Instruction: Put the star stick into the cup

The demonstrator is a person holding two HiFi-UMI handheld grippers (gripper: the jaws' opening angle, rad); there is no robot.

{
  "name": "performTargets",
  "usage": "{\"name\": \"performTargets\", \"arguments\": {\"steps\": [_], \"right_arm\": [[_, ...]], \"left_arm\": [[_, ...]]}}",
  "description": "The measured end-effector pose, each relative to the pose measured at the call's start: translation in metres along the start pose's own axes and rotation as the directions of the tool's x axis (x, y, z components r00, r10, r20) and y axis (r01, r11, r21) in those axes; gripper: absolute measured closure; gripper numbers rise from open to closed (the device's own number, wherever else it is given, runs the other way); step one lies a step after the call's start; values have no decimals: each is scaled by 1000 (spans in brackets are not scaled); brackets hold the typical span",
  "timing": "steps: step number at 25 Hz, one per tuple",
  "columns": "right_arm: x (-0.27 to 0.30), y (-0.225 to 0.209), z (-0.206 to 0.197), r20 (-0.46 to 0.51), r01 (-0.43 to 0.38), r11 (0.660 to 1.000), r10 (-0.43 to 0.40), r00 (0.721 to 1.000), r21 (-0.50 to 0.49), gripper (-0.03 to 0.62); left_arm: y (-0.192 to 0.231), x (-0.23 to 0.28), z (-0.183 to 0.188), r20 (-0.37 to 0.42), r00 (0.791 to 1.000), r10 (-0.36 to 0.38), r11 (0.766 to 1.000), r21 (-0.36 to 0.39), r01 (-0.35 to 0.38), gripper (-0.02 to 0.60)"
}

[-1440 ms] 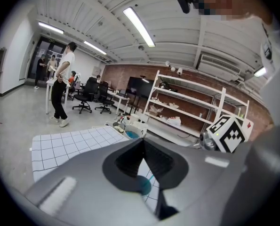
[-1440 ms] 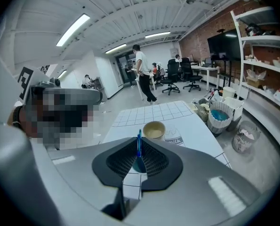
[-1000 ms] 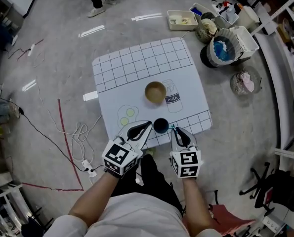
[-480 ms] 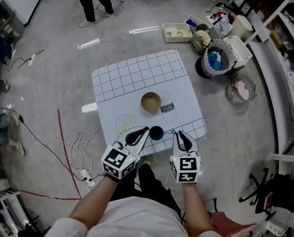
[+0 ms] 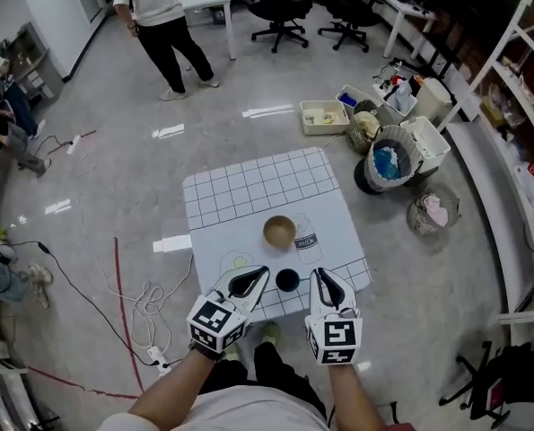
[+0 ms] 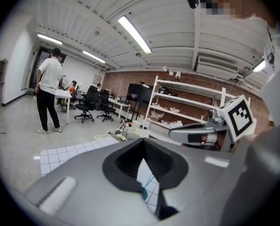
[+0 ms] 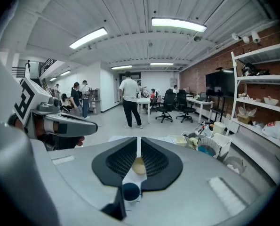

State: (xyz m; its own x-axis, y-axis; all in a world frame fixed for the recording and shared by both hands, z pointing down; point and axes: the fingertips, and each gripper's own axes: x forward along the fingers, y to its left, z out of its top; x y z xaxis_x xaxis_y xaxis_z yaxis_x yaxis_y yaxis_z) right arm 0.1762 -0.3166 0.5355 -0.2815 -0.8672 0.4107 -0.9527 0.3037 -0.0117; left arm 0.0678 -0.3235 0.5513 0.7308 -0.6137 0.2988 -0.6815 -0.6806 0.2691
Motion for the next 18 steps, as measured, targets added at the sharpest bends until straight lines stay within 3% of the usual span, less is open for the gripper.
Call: {"name": "performTargets", "arguments": {"steps": [18], "right_arm": [[-55,79,94,223,-27,998,12,975,62,563]], "left_arm": [[1,-98,77,152,988,-13,999,36,7,575]]}}
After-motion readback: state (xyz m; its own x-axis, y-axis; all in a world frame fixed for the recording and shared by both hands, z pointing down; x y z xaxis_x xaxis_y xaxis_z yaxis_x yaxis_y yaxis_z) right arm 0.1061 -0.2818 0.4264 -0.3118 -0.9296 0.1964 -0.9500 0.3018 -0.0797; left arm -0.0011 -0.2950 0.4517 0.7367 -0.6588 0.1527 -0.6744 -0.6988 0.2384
